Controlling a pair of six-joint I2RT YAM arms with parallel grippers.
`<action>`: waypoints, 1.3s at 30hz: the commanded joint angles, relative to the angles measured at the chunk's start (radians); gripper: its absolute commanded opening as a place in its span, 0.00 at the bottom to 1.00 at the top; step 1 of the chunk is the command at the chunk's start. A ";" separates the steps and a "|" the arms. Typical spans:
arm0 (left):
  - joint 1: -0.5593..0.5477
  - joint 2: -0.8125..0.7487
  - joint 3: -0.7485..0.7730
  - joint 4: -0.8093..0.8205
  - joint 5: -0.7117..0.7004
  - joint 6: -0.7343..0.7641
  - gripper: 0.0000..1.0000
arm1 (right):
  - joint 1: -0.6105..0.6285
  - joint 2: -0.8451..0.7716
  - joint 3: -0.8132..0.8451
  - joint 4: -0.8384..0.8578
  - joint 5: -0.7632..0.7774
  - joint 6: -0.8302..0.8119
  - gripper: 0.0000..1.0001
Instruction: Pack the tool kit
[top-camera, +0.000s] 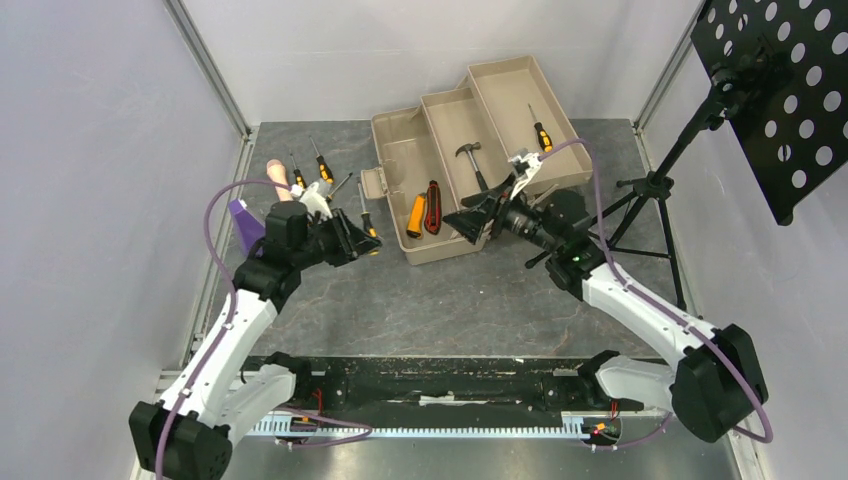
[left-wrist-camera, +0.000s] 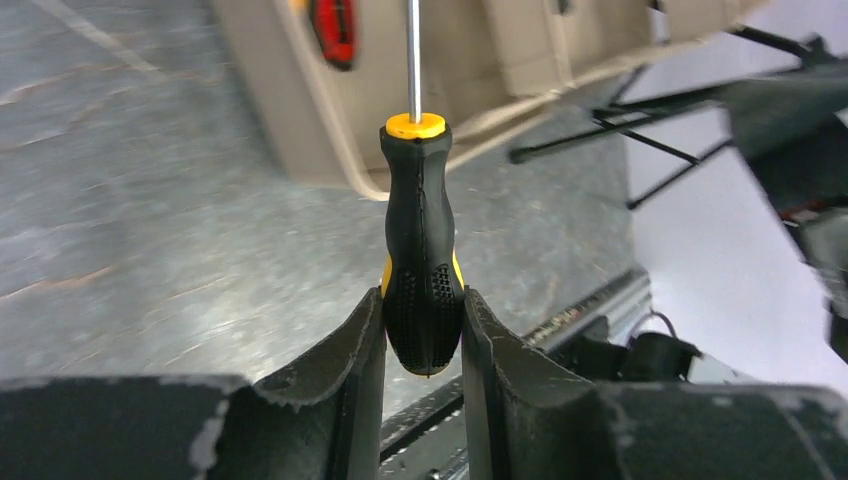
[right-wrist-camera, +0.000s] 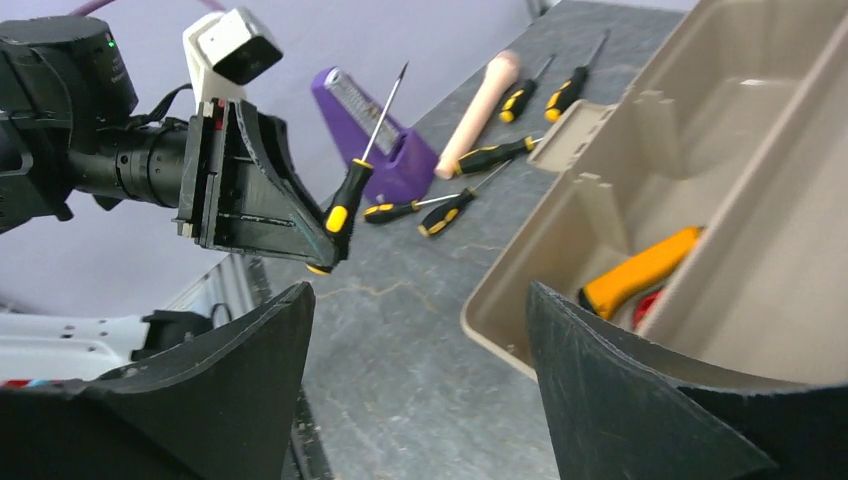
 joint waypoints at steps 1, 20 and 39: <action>-0.136 -0.019 0.002 0.220 0.010 -0.112 0.02 | 0.060 0.053 0.050 0.091 0.001 0.092 0.78; -0.412 0.031 -0.025 0.457 -0.066 -0.156 0.02 | 0.153 0.202 0.090 0.283 -0.010 0.288 0.67; -0.429 -0.010 0.025 0.234 -0.252 0.015 0.40 | 0.135 0.192 0.194 0.082 -0.002 0.111 0.00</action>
